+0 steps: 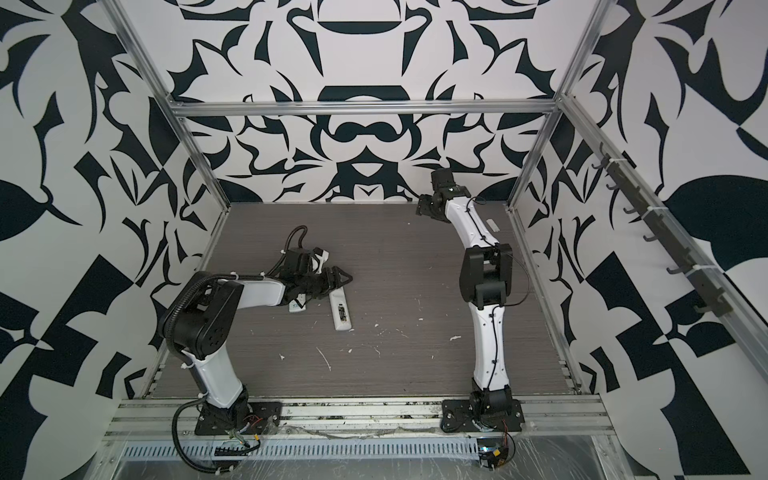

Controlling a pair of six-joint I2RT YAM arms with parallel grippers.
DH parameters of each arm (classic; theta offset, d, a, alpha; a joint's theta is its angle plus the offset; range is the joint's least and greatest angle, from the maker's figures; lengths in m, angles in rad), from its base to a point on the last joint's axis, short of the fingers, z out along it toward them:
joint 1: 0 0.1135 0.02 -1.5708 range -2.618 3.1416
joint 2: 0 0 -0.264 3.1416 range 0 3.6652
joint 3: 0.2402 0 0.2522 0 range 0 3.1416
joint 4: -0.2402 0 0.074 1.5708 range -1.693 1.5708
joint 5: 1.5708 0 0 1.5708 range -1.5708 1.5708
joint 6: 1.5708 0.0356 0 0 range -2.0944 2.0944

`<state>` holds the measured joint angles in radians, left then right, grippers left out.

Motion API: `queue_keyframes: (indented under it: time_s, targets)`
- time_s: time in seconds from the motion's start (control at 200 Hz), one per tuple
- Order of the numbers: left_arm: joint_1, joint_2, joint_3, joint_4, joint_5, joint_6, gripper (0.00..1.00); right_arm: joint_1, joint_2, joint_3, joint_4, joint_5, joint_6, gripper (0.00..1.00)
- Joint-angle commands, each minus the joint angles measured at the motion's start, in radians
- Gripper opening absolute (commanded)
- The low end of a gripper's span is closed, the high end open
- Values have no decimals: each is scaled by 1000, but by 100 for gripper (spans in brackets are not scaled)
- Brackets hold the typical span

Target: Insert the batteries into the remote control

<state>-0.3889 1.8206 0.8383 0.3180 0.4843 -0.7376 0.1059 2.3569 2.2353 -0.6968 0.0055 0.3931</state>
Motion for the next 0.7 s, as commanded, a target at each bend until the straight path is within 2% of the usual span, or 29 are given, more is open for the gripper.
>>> queue_keyframes:
  time_s: [0.0,0.025,0.255,0.535,0.695]
  targets:
    - [4,18,-31,-114,-90,2,96,-41,32,113,-35,37,32,79]
    - [3,17,-29,-118,-93,0,100,-53,49,138,-40,39,37,79]
    - [3,7,-25,-142,-119,-32,100,-155,200,370,-95,40,118,79]
    - [-15,9,75,-293,-202,12,99,-251,222,361,-55,81,254,78]
    - [-39,11,108,-351,-241,19,100,-289,258,425,-53,88,256,78]
